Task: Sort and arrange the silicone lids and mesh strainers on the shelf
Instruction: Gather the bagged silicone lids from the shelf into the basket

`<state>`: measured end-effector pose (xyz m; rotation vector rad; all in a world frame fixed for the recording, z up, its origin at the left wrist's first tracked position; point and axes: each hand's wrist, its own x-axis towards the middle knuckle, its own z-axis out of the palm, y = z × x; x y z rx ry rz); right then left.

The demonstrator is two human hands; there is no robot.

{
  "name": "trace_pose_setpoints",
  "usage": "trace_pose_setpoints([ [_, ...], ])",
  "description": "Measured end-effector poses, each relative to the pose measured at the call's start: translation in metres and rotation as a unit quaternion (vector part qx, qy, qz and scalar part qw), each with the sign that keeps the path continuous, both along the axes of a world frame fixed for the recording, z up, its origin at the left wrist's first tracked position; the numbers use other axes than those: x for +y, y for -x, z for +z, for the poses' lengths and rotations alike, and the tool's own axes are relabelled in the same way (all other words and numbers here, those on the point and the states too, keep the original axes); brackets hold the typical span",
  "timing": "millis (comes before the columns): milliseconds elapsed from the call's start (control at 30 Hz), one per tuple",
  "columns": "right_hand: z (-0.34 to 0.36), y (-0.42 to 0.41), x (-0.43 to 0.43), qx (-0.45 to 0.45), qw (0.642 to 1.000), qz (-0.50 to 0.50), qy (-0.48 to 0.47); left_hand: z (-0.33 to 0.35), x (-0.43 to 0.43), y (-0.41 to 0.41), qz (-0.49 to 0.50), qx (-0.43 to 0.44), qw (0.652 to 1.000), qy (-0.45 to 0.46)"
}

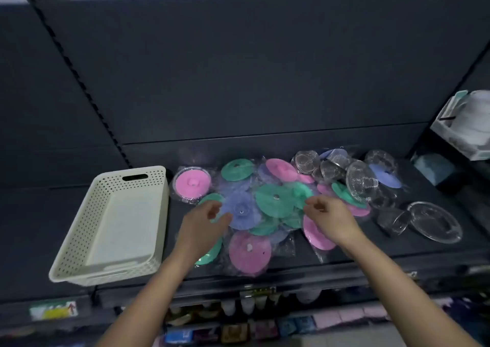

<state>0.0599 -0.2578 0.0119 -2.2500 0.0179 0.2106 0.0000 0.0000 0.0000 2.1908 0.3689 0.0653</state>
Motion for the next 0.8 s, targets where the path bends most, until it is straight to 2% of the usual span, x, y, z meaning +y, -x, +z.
trace_pose_setpoints([
  [100, -0.007, -0.014, 0.006, 0.044, 0.998, 0.014, 0.053, -0.009, 0.006, -0.014, 0.011, 0.037, 0.998, -0.049],
  [200, -0.014, -0.022, 0.012, 0.083, 0.996, 0.004, 0.040, -0.021, 0.014, -0.027, 0.037, 0.104, 0.990, -0.092],
  [300, -0.025, -0.033, 0.018, 0.129, 0.991, -0.031, 0.020, -0.036, 0.024, -0.036, 0.054, 0.154, 0.987, 0.001],
  [367, -0.034, -0.041, 0.023, 0.133, 0.989, -0.043, 0.038, -0.042, 0.027, -0.041, 0.060, 0.141, 0.986, 0.059],
  [467, -0.049, -0.050, 0.026, 0.144, 0.985, -0.027, 0.087, -0.045, 0.023, -0.047, 0.047, 0.130, 0.987, 0.086],
  [533, -0.046, -0.046, 0.030, 0.138, 0.984, -0.019, 0.113, -0.046, 0.016, -0.050, 0.027, 0.148, 0.987, 0.047],
  [600, -0.043, -0.042, 0.031, 0.124, 0.984, -0.011, 0.127, -0.047, 0.008, -0.052, 0.001, 0.176, 0.983, -0.043],
  [667, -0.043, -0.042, 0.029, 0.123, 0.983, -0.010, 0.135, -0.048, 0.002, -0.052, -0.005, 0.183, 0.979, -0.089],
  [733, -0.042, -0.041, 0.027, 0.130, 0.980, -0.013, 0.148, -0.047, 0.002, -0.052, 0.006, 0.172, 0.982, -0.079],
  [800, -0.047, -0.045, 0.025, 0.136, 0.980, -0.019, 0.147, -0.050, 0.005, -0.054, 0.022, 0.157, 0.987, -0.030],
])
